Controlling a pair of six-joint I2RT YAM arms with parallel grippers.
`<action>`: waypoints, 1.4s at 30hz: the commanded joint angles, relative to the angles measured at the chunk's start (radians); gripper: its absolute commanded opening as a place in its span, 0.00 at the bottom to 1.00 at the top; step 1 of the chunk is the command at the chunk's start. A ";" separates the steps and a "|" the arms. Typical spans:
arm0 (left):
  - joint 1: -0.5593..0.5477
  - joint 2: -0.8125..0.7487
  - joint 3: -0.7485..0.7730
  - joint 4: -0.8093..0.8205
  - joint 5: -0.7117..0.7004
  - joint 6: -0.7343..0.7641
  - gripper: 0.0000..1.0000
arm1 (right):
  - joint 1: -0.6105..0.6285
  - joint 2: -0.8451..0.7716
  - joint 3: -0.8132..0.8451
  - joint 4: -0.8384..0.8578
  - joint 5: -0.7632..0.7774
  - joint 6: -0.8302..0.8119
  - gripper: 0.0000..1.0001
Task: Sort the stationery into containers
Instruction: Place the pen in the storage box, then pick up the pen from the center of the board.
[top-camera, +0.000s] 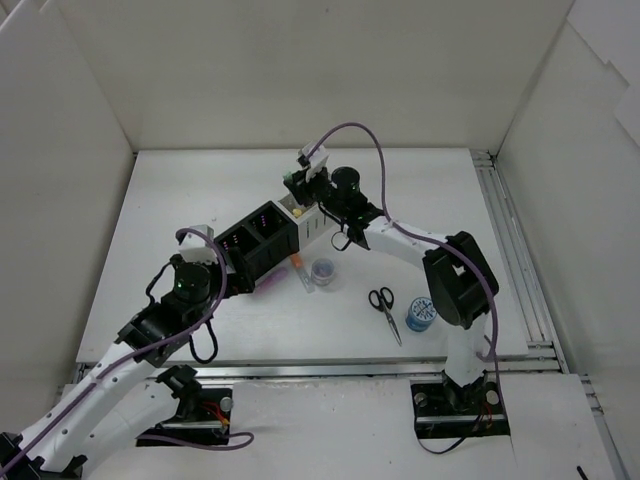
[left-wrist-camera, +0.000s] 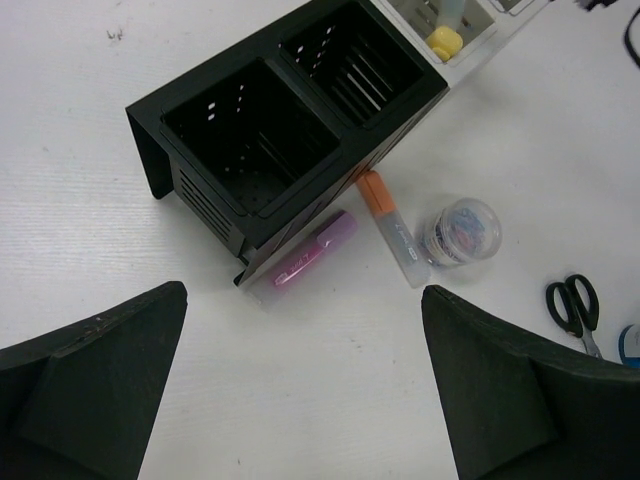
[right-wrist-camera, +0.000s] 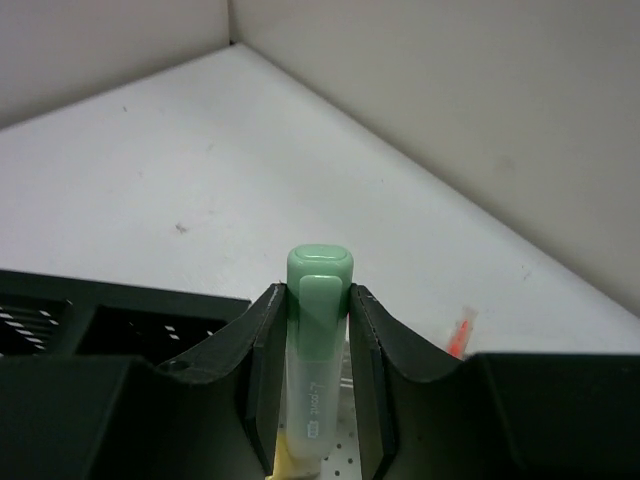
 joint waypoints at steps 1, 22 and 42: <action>-0.008 0.004 0.010 0.004 0.014 -0.040 0.99 | -0.001 0.022 0.043 0.179 0.003 -0.071 0.02; -0.106 0.436 0.235 0.009 -0.027 -0.195 1.00 | 0.004 -0.549 -0.460 0.170 0.291 0.076 0.98; -0.104 1.087 0.611 -0.142 0.015 -0.528 0.99 | -0.024 -1.119 -0.673 -0.445 0.819 0.198 0.98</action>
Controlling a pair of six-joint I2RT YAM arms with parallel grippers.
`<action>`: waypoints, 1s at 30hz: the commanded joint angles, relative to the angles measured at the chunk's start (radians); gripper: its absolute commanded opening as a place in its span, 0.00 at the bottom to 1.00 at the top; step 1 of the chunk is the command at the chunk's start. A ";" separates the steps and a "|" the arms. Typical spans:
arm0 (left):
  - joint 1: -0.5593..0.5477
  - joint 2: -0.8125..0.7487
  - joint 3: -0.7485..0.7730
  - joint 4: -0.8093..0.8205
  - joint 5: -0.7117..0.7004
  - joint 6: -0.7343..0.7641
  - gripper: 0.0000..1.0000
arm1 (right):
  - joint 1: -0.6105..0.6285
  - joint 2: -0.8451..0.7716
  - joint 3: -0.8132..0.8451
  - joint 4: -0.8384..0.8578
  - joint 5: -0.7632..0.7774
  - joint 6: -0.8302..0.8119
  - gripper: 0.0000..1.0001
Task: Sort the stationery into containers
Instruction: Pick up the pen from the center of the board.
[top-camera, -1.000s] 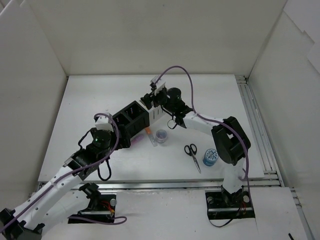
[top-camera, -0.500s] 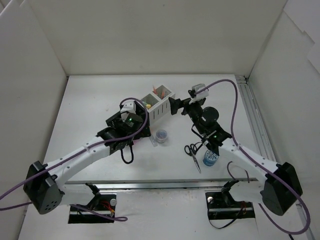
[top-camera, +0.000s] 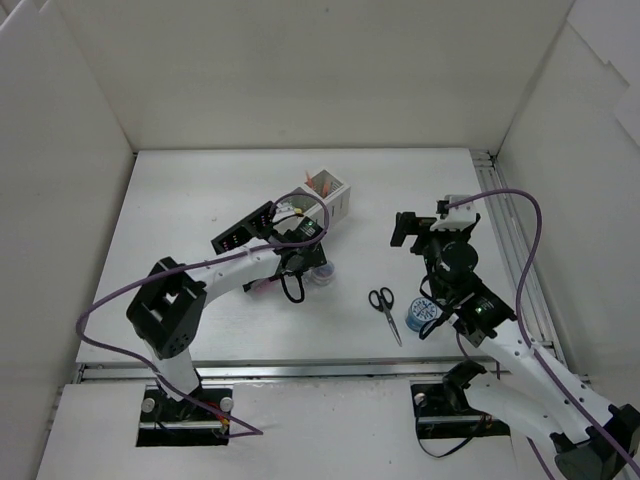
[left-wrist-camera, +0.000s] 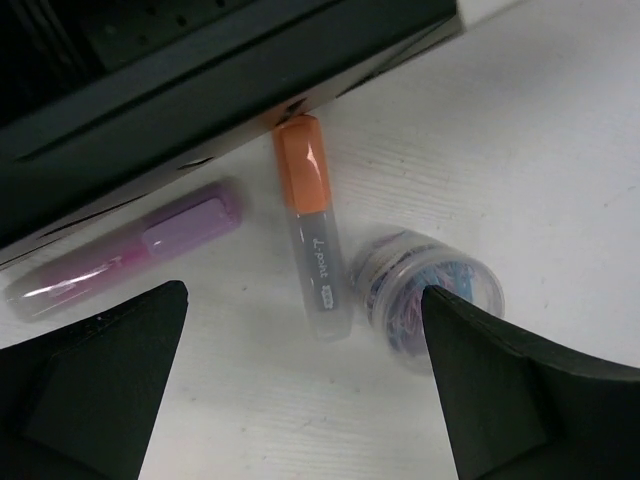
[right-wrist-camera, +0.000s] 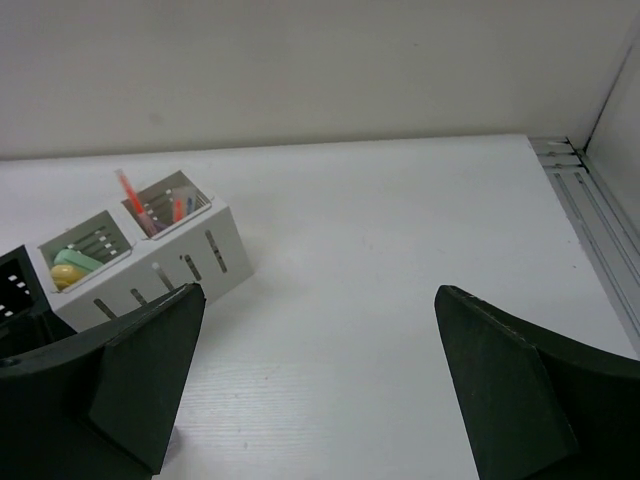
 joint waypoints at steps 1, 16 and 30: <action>0.035 0.059 0.054 0.049 0.083 -0.038 0.97 | -0.009 -0.018 -0.005 -0.008 0.072 0.020 0.98; 0.045 0.189 0.118 -0.027 0.042 -0.160 0.84 | -0.017 -0.003 -0.002 -0.037 0.123 0.002 0.98; 0.004 0.226 0.120 -0.041 0.039 -0.162 0.39 | -0.019 0.002 -0.005 -0.035 0.160 -0.006 0.98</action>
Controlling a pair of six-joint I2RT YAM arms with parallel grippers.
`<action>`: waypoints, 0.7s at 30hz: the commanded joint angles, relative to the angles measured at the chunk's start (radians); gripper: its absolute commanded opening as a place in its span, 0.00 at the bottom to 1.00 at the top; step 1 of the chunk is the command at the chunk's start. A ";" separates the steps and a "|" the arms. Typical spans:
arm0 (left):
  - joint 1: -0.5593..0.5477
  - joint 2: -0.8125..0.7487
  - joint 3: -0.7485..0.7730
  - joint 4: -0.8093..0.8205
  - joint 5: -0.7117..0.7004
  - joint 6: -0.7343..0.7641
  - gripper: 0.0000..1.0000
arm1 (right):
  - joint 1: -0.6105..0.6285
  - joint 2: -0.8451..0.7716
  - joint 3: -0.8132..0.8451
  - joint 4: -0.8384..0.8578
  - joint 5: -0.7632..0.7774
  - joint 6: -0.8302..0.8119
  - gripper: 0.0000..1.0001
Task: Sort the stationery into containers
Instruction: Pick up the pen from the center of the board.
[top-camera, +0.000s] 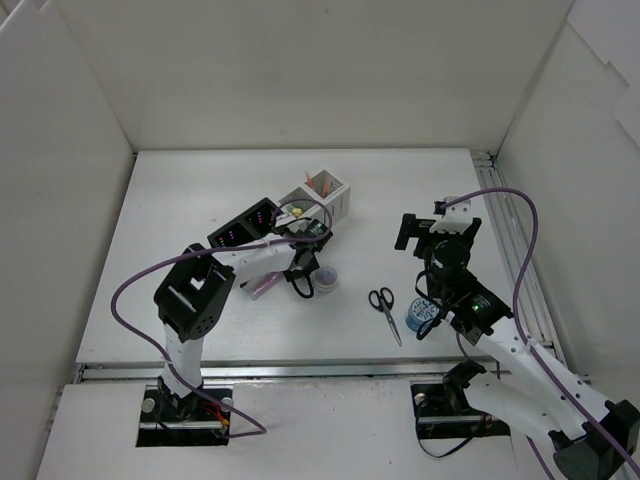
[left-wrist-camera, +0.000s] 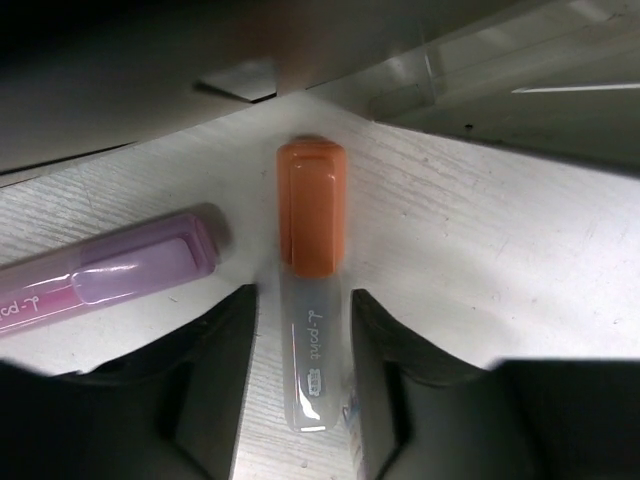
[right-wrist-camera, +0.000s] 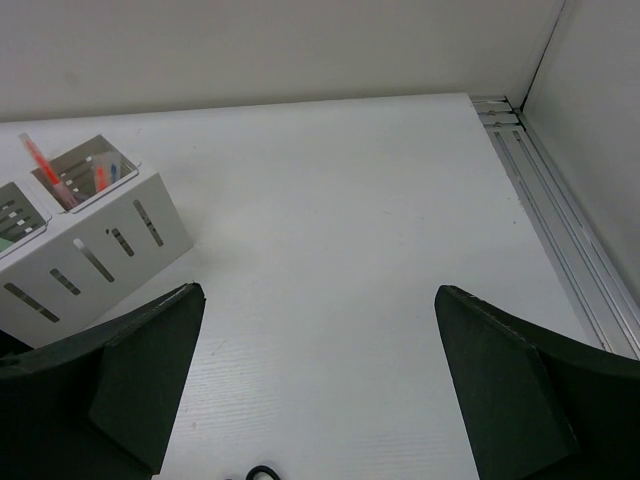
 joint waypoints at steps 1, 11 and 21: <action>-0.018 -0.007 0.022 -0.020 0.019 0.005 0.36 | -0.005 -0.014 0.007 0.056 0.059 -0.004 0.98; -0.073 -0.088 -0.056 -0.005 0.042 0.143 0.03 | -0.005 -0.068 -0.008 0.056 0.115 -0.017 0.98; -0.133 -0.422 -0.205 0.230 -0.026 0.522 0.00 | -0.008 -0.076 -0.020 0.082 0.100 -0.030 0.98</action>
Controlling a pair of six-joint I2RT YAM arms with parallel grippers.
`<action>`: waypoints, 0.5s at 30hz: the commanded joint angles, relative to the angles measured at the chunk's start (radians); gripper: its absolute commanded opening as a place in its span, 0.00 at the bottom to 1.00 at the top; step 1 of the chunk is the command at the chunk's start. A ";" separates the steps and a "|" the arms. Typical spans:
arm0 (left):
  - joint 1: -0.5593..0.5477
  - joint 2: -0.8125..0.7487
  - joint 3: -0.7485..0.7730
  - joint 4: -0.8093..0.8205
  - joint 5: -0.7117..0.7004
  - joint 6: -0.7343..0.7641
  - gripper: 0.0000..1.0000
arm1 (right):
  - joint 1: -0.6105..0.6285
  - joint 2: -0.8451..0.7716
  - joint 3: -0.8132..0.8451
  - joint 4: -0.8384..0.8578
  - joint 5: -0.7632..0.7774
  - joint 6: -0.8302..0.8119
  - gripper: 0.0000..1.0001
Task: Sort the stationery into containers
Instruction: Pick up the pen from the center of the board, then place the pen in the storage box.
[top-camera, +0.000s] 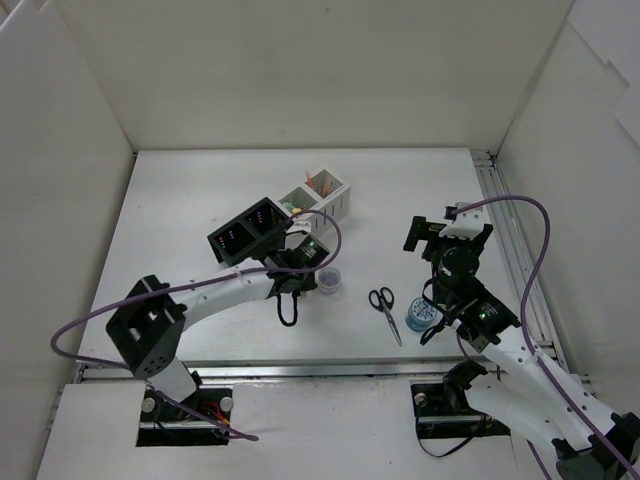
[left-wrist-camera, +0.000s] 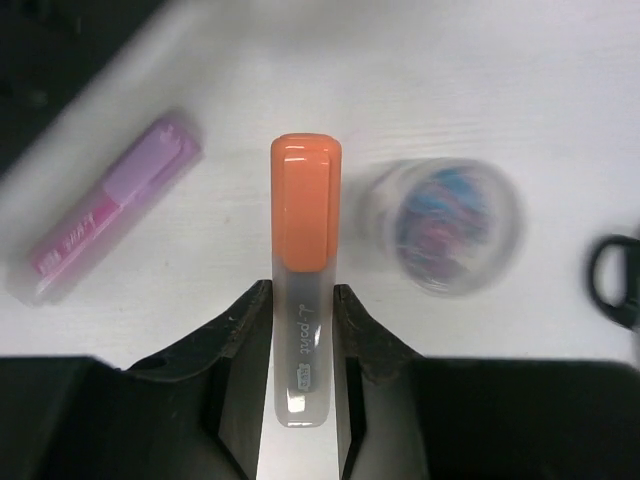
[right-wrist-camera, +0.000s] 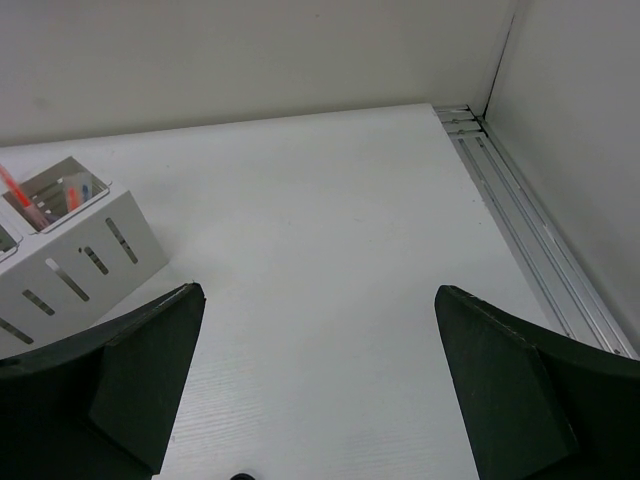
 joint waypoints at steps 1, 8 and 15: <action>-0.022 -0.155 0.013 0.199 -0.046 0.237 0.00 | -0.015 -0.004 0.004 0.085 0.028 -0.010 0.98; 0.017 -0.306 -0.017 0.548 -0.124 0.576 0.00 | -0.017 0.018 0.000 0.111 0.022 -0.027 0.98; 0.177 -0.164 0.100 0.787 -0.047 0.737 0.00 | -0.023 0.050 0.013 0.113 0.016 -0.042 0.98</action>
